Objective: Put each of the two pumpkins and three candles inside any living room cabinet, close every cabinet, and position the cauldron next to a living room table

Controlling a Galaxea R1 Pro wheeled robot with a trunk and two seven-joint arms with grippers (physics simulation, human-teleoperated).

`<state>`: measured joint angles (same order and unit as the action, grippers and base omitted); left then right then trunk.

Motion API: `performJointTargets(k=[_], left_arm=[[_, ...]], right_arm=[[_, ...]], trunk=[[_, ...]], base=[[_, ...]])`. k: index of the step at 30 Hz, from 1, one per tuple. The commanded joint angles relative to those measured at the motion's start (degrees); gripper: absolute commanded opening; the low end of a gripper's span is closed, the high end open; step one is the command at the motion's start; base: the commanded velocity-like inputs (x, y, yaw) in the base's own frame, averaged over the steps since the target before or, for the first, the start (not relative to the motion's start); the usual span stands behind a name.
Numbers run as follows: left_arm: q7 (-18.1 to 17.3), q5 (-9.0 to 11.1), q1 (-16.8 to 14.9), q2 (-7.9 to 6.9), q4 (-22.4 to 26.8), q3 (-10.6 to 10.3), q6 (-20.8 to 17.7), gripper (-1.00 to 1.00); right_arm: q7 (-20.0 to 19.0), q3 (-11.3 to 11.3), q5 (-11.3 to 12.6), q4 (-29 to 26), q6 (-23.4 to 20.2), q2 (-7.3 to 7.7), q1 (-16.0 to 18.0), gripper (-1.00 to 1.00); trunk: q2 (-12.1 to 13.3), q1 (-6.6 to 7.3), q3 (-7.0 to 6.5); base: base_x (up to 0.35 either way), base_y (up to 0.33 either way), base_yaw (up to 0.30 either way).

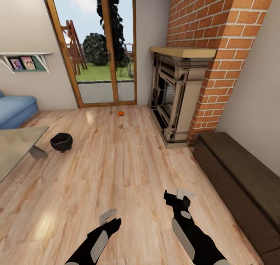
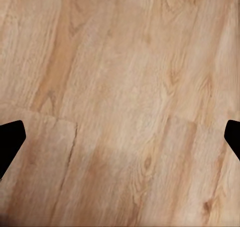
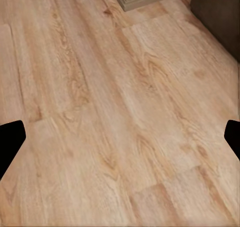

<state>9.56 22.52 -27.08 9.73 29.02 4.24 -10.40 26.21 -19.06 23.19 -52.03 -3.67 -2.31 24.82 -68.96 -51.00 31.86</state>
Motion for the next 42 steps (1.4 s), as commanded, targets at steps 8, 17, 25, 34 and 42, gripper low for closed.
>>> performJointTargets(k=[8,17,25,34,42], left_arm=[[0.2,0.52,0.01,0.07,0.16,0.15,-0.32,1.0],[0.2,0.51,0.0,0.11,0.14,0.15,-0.32,1.0],[0.2,0.51,-0.01,0.09,0.09,0.15,-0.32,1.0],[0.2,0.51,0.01,0.04,0.08,0.09,-0.33,1.0],[0.2,0.51,0.01,0.03,0.07,0.06,-0.32,1.0]], right_arm=[[0.42,-0.18,0.12,-0.31,-0.21,0.02,-0.02,1.0],[0.51,-0.2,0.11,-0.35,-0.2,-0.07,-0.04,1.0],[0.43,-0.17,0.19,-0.35,-0.2,0.01,-0.04,1.0],[0.42,0.03,0.39,-0.27,-0.2,0.1,-0.04,1.0],[0.42,1.19,0.54,-0.2,-0.26,0.11,-0.04,1.0]], trunk=[[-0.03,-0.01,-0.04],[-0.03,-0.01,-0.04],[-0.03,-0.01,-0.04],[-0.03,-0.01,-0.04],[-0.03,-0.01,-0.04]], base=[[0.187,0.17,-0.145],[0.245,0.049,-0.002],[0.304,0.135,-0.213],[0.279,0.231,-0.282],[0.234,0.27,-0.283]])
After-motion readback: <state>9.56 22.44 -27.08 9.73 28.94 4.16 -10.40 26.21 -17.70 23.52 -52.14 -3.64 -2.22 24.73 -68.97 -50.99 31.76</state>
